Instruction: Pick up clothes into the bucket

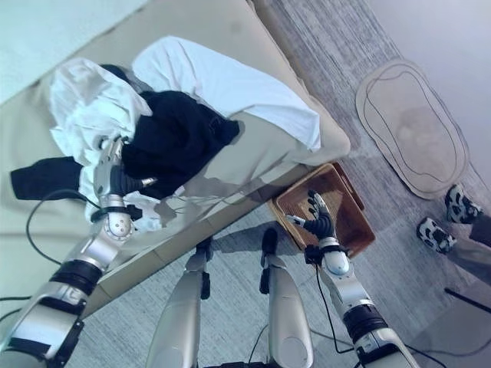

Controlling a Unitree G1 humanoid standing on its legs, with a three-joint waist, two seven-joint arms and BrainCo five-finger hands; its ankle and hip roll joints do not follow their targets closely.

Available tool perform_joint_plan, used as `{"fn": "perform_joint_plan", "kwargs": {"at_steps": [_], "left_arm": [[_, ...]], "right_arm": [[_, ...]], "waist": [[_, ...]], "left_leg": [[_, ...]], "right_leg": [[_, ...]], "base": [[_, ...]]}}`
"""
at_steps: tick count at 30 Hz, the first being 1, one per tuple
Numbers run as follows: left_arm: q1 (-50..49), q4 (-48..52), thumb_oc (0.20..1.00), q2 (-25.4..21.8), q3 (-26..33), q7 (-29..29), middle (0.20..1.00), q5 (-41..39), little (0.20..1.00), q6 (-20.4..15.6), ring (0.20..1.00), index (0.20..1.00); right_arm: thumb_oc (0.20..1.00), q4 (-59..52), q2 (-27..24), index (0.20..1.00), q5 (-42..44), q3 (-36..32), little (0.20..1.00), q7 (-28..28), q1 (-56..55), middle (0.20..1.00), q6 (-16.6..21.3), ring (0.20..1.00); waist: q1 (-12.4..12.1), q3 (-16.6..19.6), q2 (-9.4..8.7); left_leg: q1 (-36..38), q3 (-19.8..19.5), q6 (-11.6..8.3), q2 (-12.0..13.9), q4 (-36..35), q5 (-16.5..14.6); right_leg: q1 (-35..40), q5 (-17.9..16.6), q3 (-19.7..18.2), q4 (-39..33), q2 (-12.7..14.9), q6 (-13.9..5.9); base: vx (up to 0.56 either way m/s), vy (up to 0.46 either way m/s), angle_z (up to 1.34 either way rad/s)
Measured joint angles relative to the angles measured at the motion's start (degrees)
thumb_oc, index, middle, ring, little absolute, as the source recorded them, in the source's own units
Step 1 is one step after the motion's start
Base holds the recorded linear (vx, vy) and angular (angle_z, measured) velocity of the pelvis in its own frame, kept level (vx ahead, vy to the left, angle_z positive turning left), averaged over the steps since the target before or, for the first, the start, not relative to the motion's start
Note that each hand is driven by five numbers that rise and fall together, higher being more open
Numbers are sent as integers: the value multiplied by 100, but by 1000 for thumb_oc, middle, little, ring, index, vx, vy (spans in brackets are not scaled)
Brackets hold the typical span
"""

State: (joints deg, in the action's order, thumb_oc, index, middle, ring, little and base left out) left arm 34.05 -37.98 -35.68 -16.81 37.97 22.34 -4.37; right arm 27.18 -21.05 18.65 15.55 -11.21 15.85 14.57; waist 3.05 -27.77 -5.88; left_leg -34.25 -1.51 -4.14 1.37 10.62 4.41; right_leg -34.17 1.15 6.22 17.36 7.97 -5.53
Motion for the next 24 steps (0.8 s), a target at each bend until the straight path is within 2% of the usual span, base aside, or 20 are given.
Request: {"fn": "perform_joint_plan", "kwargs": {"at_steps": [5, 9, 21, 24], "left_arm": [[272, -341, 1000, -148, -46, 238, 1000, 398, 1000, 371, 1000, 1000], [296, -340, 1000, -167, 22, 353, 1000, 567, 1000, 475, 1000, 1000], [-218, 576, 1000, -718, 1131, 1402, 1000, 451, 1000, 14, 1000, 1000], [-557, 1283, 1000, -825, 1450, 1592, 1000, 364, 1000, -132, 1000, 1000]], "right_arm": [[1000, -19, -1, 1000, -2, 85, 1000, -51, 46, 1000, 49, 1000], [1000, -42, -5, 1000, -3, 80, 1000, -54, 16, 1000, 63, 1000], [1000, -363, -13, 1000, 5, 75, 1000, -25, -105, 1000, 227, 1000], [1000, -389, -14, 1000, 7, 73, 1000, -36, -125, 1000, 261, 1000]], "waist": [[90, -30, -41], [112, -28, -42], [73, -12, -81], [57, -8, -87]], "left_leg": [[-256, 92, 76, 20, 223, -82], [-313, 122, 92, 23, 268, -107], [-476, 58, 81, 28, 321, -116], [-493, -4, 79, 22, 326, -116]], "right_leg": [[-277, 2, -107, 146, -11, 2], [-335, 9, -143, 164, -11, 5], [-465, 8, -86, 204, -9, 10], [-446, 12, -33, 197, -5, 15]], "base": [[-12, 30, -9], [2, 11, -3], [4, -9, 1], [10, -26, 7]]}}
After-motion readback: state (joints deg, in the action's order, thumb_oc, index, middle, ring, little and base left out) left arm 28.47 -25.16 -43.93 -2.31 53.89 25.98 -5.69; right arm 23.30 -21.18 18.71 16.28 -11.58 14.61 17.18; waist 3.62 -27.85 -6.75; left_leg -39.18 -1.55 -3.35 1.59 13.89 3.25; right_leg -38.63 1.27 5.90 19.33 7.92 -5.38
